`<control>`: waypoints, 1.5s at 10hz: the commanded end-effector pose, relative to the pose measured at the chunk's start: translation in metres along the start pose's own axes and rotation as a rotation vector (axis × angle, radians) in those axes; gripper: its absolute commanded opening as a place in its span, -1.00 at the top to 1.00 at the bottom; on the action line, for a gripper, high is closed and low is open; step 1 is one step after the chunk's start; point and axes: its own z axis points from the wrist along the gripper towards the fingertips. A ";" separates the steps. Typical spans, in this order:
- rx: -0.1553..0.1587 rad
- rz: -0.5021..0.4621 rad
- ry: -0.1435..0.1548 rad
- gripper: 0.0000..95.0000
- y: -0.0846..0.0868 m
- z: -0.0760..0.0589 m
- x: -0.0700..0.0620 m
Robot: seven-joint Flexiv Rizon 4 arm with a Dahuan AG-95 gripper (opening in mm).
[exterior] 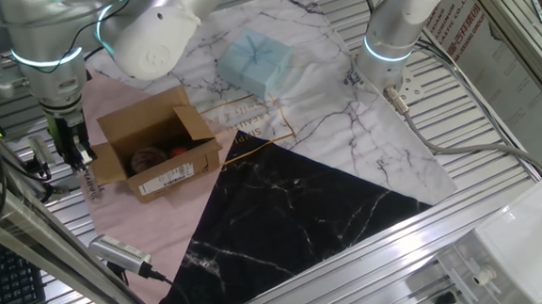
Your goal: Cover the box
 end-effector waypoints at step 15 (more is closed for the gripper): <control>-0.019 0.022 0.044 1.00 -0.006 0.004 0.001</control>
